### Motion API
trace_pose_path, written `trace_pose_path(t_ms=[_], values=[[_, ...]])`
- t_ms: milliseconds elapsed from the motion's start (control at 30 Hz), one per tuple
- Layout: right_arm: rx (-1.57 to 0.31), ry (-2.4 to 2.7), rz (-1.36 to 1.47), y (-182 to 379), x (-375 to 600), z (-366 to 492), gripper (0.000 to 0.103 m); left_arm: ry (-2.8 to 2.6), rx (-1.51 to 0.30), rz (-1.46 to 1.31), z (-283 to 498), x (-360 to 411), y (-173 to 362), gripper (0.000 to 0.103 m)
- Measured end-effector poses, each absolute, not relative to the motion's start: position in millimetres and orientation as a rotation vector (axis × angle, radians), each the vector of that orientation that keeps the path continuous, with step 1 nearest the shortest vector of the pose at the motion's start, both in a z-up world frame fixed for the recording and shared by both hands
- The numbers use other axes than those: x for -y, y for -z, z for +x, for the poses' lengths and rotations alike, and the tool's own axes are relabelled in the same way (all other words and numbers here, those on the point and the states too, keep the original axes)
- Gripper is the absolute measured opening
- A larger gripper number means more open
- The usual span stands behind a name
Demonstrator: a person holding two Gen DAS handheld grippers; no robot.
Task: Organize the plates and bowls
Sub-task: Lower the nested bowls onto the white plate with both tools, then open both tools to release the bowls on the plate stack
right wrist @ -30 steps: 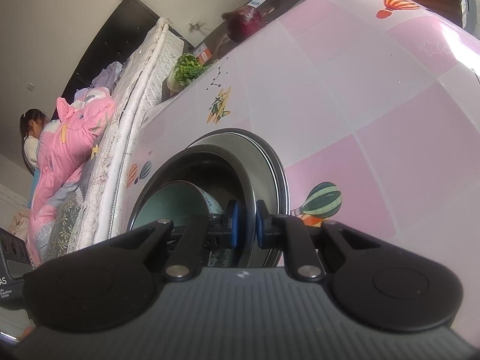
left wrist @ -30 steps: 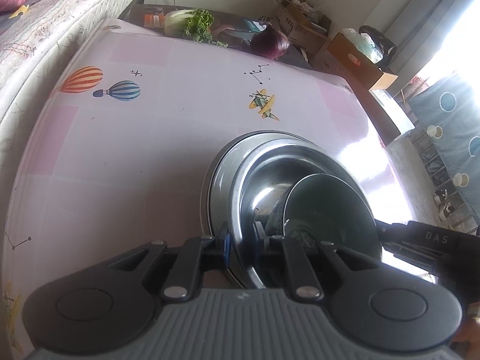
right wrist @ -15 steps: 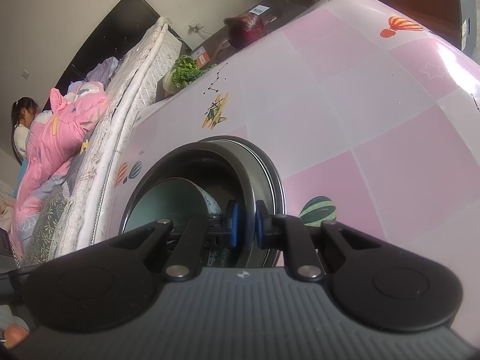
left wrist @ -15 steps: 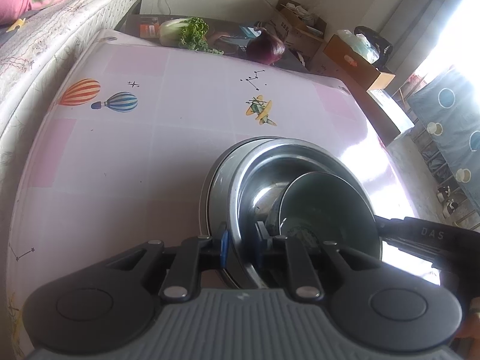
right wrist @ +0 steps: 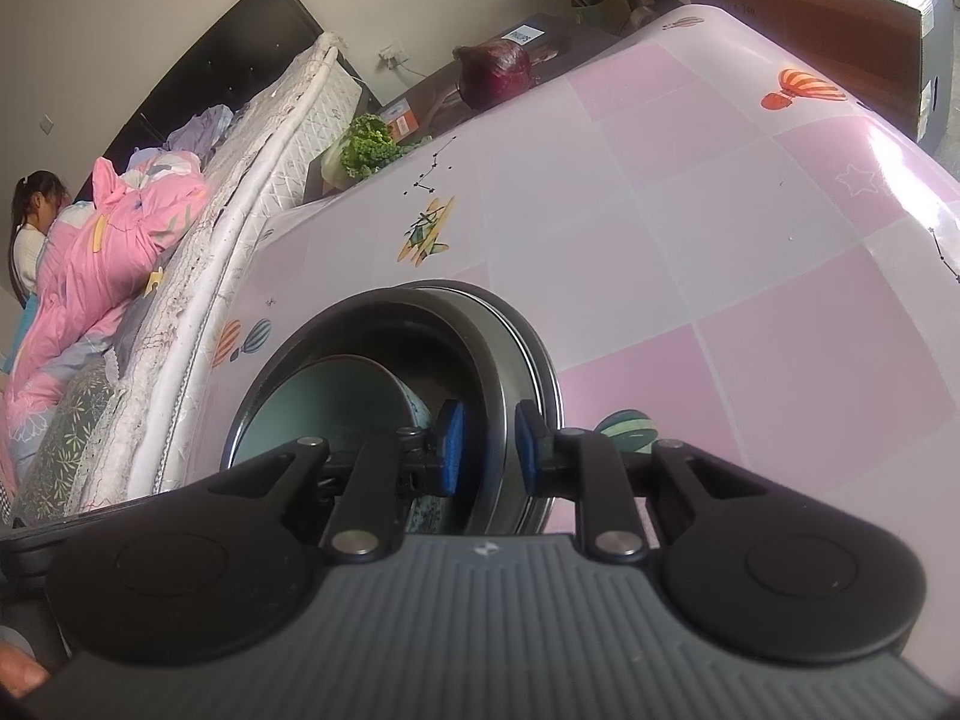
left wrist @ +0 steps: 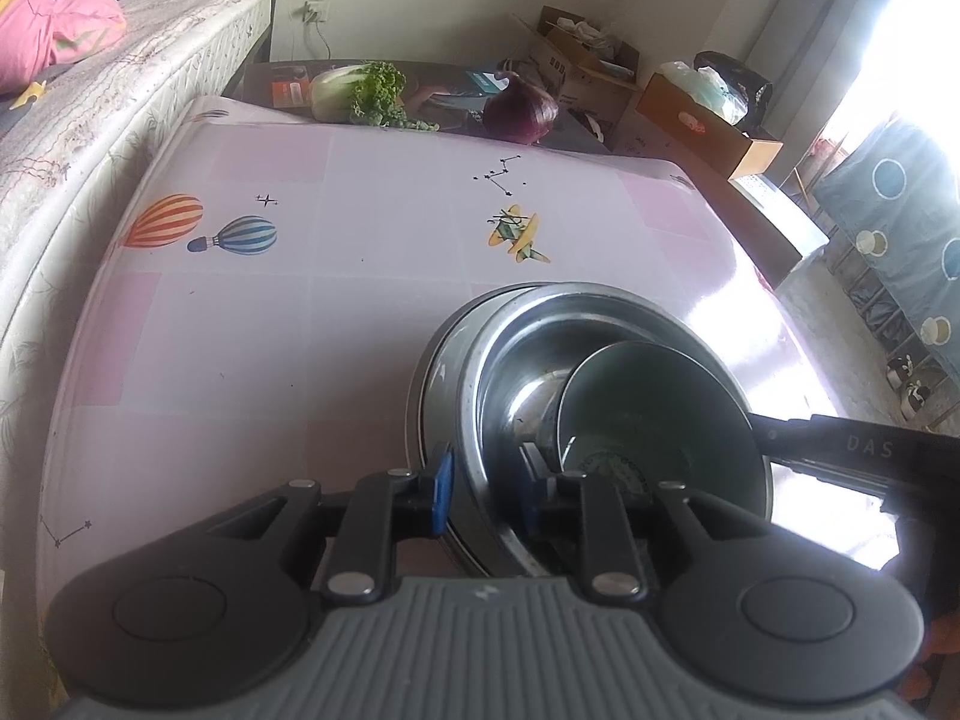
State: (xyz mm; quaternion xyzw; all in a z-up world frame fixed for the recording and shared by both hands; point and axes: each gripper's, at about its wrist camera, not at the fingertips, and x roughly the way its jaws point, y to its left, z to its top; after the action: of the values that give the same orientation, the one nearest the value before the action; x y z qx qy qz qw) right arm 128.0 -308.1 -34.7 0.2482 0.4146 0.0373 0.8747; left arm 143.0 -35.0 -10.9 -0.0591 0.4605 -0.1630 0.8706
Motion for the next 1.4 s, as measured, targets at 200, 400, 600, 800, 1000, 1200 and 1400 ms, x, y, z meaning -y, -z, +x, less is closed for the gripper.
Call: trace_pose_path(t_ms=[200,400,600,800,1000,1200,1400], values=[[-0.863,-0.071,0.507,31.5,307.4,126.5,0.019,0.311,-0.929,-0.091,141.0,30.9,6.8,0.047],[-0.856,-0.06,0.502,27.9,307.2,124.8,0.025,0.312,-0.925,-0.101,139.9,25.4,5.6,0.053],[-0.822,-0.029,0.492,21.8,315.3,120.9,0.052,0.311,-0.914,-0.093,137.1,26.2,4.1,0.055],[-0.81,-0.047,0.498,18.8,317.8,114.0,0.071,0.307,-0.912,-0.095,134.4,25.1,2.8,0.06],[-0.794,-0.053,0.455,12.9,309.9,104.4,0.082,0.302,-0.908,-0.093,129.7,22.2,1.7,0.067],[-0.777,-0.047,0.433,6.8,307.0,92.1,0.085,0.31,-0.878,-0.084,123.5,20.2,-3.0,0.08],[-0.764,-0.04,0.429,3.8,307.2,77.2,0.087,0.33,-0.854,-0.06,114.9,24.9,-7.9,0.085]])
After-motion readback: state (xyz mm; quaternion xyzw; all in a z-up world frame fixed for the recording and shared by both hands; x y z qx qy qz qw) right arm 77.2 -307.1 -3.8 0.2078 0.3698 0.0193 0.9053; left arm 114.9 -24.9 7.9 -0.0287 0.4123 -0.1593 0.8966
